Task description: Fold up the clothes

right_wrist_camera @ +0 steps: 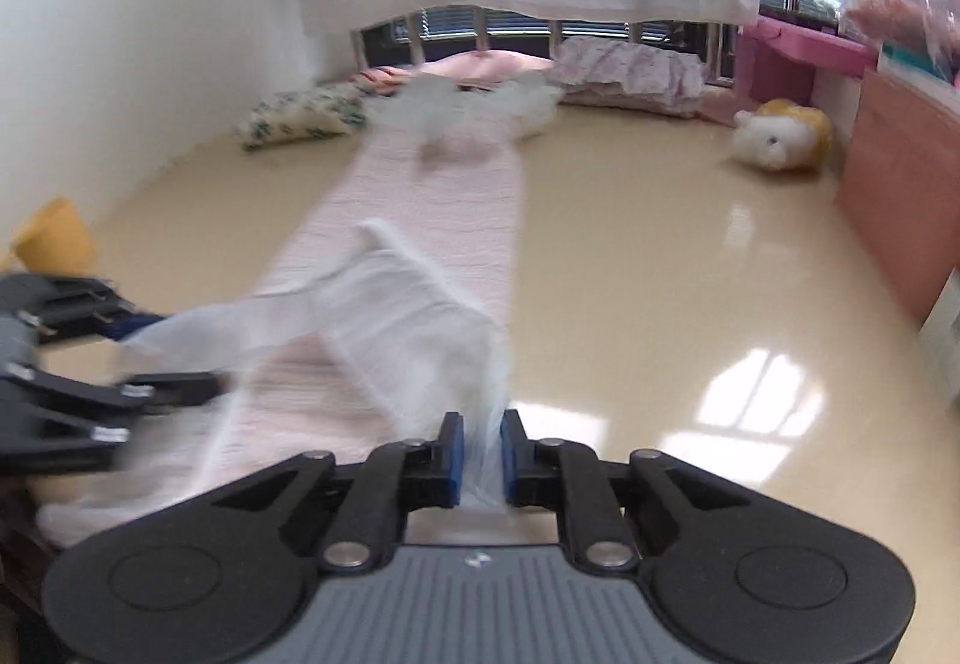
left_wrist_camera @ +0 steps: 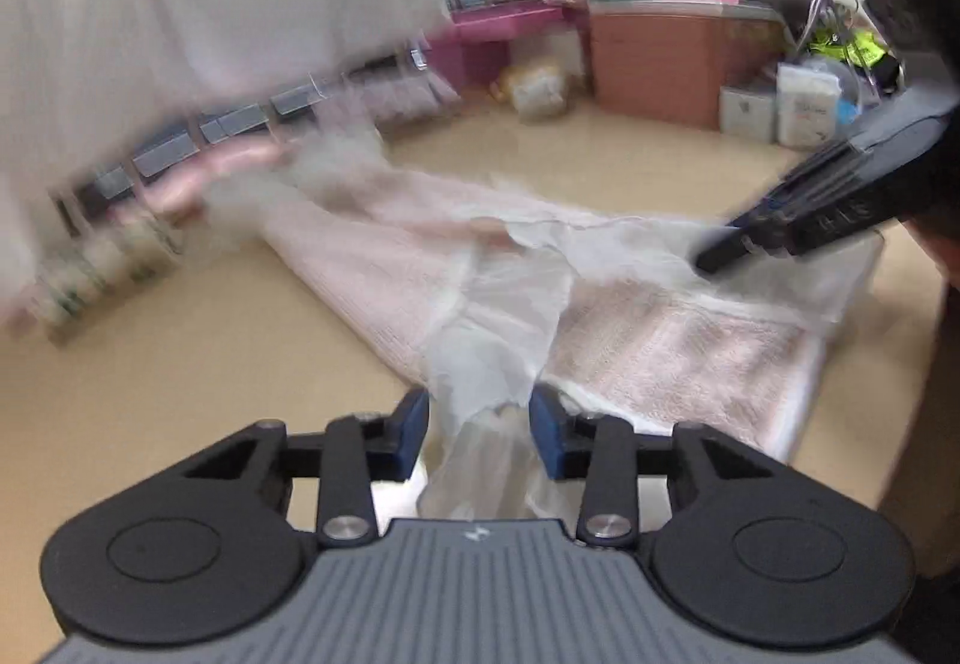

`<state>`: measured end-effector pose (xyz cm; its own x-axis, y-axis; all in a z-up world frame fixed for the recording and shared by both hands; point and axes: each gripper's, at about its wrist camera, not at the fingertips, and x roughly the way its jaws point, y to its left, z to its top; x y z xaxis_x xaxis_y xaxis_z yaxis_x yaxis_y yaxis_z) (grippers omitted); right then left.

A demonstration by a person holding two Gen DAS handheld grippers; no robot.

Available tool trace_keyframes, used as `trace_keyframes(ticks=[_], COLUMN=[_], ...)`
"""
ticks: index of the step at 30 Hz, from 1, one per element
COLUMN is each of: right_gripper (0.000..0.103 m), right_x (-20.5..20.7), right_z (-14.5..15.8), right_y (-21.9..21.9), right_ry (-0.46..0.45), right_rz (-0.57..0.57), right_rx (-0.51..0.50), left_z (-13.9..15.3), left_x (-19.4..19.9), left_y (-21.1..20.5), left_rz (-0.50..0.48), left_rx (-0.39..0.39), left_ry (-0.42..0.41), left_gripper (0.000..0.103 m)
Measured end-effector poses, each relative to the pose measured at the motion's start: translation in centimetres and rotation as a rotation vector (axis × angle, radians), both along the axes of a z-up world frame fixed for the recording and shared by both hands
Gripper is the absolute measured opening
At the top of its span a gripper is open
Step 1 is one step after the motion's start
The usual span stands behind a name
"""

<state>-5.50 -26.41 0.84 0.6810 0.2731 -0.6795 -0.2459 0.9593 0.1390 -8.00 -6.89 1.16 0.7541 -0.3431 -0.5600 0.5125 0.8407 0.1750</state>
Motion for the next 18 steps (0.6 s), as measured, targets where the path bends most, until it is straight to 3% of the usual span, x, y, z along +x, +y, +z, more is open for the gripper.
trace_keyframes(ticks=[4, 7, 10, 11, 12, 13, 16, 18], right_gripper=[0.014, 0.023, 0.026, 0.034, 0.046, 0.048, 0.043, 0.043], right_x=[-3.2, -6.6, -10.8, -11.9, -12.9, -13.5, -14.1, -13.8], right_z=[0.6, 2.4, 3.8, 3.7, 3.3, 2.6, 1.0, 0.2], right_y=[3.6, 3.7, 3.4, 3.6, 4.1, 4.6, 5.7, 5.6], right_ry=[-0.021, -0.136, -0.296, -0.338, -0.373, -0.391, -0.355, -0.338], right_rz=[0.039, 0.048, 0.171, 0.253, 0.334, 0.389, 0.469, 0.496], right_rx=[0.002, -0.037, -0.069, -0.076, -0.1, -0.146, -0.241, -0.223], left_z=[1.1, 1.8, 2.6, 2.7, 2.4, 1.9, 0.4, -0.2], left_x=[-3.1, -5.4, -7.7, -8.5, -9.2, -9.4, -9.1, -9.0], left_y=[3.1, 5.5, 7.9, 8.4, 8.3, 7.8, 7.1, 7.2], left_rz=[-0.033, -0.058, -0.083, -0.107, -0.158, -0.195, -0.235, -0.251], left_rx=[-0.057, -0.1, -0.143, -0.15, -0.136, -0.109, -0.033, -0.006], left_ry=[-0.036, -0.062, -0.089, -0.102, -0.116, -0.111, -0.055, -0.032], left_gripper=[0.039, 0.042, 0.052, 0.053, 0.053, 0.052, 0.043, 0.043])
